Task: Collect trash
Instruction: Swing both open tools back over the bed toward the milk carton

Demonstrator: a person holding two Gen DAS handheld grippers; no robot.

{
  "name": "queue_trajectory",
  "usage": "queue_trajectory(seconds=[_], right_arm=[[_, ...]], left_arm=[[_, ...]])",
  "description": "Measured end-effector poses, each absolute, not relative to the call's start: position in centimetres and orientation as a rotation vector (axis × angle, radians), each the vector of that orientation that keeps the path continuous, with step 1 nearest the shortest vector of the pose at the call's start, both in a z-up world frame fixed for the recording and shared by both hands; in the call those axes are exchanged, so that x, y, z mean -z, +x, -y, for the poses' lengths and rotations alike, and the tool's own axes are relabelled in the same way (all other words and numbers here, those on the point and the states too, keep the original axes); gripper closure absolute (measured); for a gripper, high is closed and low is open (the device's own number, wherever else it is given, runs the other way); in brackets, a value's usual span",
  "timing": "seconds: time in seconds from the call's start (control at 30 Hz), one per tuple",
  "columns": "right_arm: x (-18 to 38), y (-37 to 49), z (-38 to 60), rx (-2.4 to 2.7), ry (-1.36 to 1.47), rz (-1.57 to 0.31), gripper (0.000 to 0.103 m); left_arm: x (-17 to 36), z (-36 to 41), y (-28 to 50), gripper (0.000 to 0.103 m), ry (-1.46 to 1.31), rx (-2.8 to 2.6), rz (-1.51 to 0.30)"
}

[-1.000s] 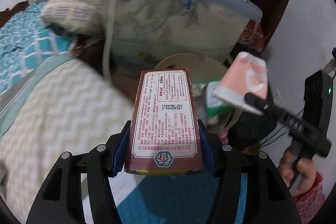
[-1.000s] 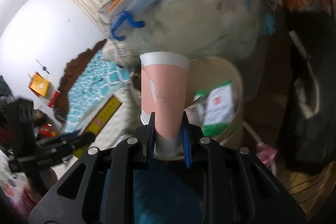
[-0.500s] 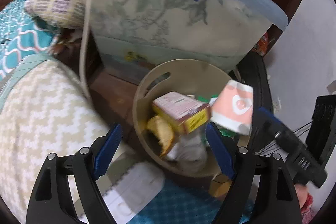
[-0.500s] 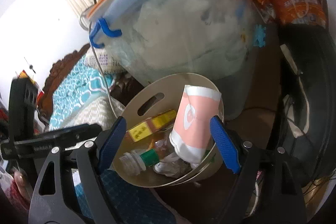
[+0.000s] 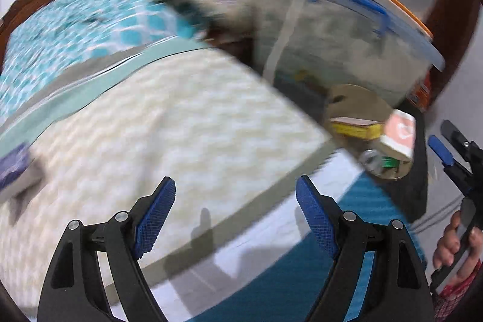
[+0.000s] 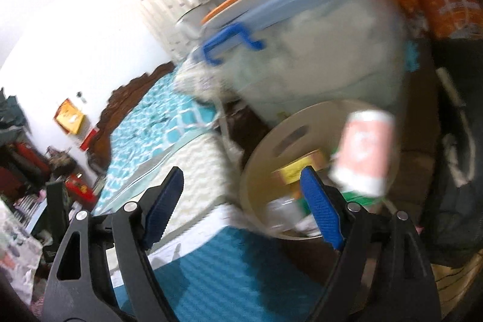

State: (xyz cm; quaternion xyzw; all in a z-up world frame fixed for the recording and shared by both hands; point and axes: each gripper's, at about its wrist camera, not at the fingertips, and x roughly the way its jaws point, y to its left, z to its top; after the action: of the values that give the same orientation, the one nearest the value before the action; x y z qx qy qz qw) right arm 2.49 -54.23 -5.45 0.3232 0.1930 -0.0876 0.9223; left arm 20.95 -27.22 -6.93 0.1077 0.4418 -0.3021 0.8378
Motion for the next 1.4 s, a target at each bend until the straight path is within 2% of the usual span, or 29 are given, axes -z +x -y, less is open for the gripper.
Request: queue_trajectory(seconds=[0.27,0.5,0.6,0.77,0.83,0.9,1.03,1.2,1.4], right_arm=[[5.4,9.4,45.6,-0.03,0.63,-0.513,0.024],[4.0,25.1,31.1,-0.369,0.497,-0.697,0.025],[5.1,33.8,25.0,-0.457,0.492,-0.813,0.03],[9.6,43.1,19.9,-0.444,0.573,-0.968,0.044],[10.8,44.0,19.1,-0.462,0.592,-1.006,0.054],[11.2,43.4,17.6,-0.529,0.581,-1.044,0.057],[10.9,36.4,15.0,-0.702,0.516,-1.092,0.057],[9.9,26.8,12.4,-0.873,0.409,-1.076,0.056],[11.5,22.4,15.3,-0.798,0.539,-0.984,0.056]], left_arm=[[7.1,9.6,23.8,0.025,0.083,0.368,-0.949],[7.8,-4.5,25.5,0.027,-0.109,0.174,-0.961],[7.9,-8.1,25.5,0.027,-0.186,0.153,-0.958],[7.9,-10.5,24.9,0.026,-0.26,0.178,-0.972],[8.2,-11.0,24.5,0.026,-0.272,0.194,-0.979],[8.5,-11.0,24.2,0.026,-0.288,0.207,-0.981],[8.6,-11.6,23.5,0.019,-0.343,0.225,-0.963],[8.8,-12.5,21.8,0.017,-0.378,0.206,-0.95],[8.6,-12.9,19.9,0.017,-0.33,0.105,-0.933]])
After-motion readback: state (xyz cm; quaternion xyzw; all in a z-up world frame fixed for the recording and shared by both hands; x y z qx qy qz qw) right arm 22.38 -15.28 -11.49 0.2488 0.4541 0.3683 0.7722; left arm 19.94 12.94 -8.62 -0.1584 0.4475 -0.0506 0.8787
